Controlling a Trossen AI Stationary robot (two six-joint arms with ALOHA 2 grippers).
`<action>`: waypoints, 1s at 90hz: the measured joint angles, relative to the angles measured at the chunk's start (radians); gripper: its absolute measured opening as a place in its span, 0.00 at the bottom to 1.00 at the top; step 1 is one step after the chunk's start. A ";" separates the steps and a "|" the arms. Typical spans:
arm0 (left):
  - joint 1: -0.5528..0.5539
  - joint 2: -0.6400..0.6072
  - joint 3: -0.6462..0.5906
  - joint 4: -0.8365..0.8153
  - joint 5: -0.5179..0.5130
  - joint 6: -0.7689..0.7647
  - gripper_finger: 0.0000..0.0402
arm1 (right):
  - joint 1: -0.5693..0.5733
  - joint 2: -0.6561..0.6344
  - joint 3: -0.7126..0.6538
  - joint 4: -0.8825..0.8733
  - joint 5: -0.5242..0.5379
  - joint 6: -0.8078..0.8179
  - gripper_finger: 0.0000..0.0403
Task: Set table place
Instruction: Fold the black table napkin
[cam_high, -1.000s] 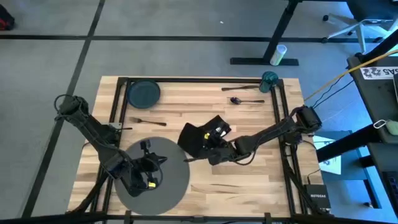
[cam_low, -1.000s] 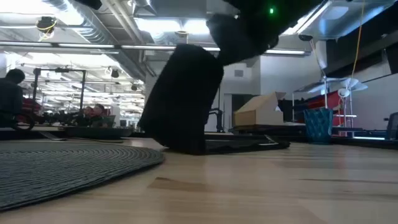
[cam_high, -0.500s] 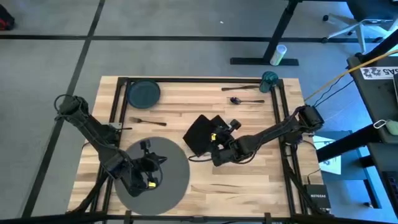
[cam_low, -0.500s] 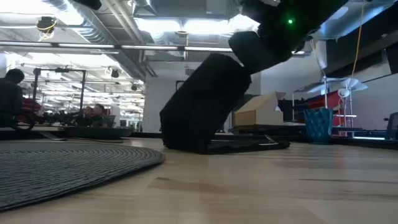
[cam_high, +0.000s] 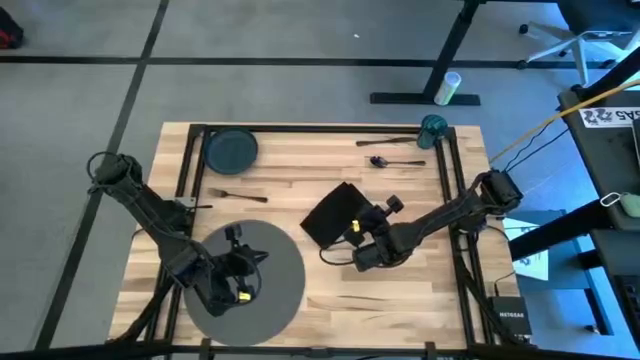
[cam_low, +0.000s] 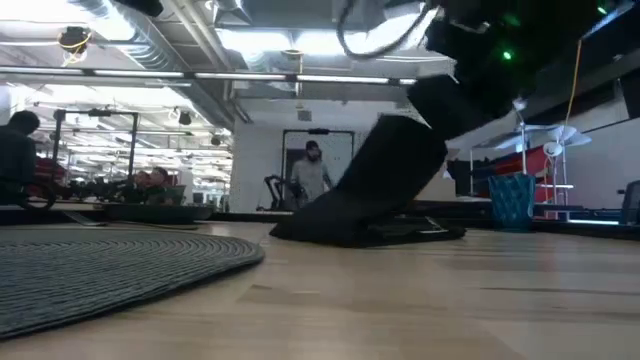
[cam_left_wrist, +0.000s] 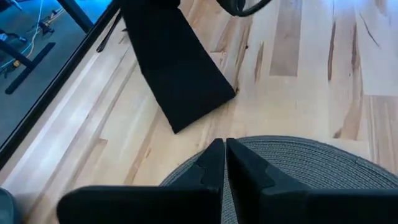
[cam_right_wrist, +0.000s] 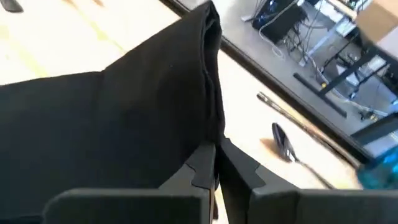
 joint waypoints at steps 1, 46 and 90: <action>0.000 0.000 0.000 0.000 0.000 0.000 0.00 | 0.000 0.000 -0.004 0.000 -0.001 0.008 0.00; 0.001 0.000 0.000 0.000 0.000 -0.004 0.00 | -0.002 -0.010 -0.115 0.001 -0.051 0.123 0.00; 0.002 0.000 0.000 0.000 0.000 -0.005 0.00 | -0.002 -0.010 -0.140 0.003 -0.069 0.141 0.00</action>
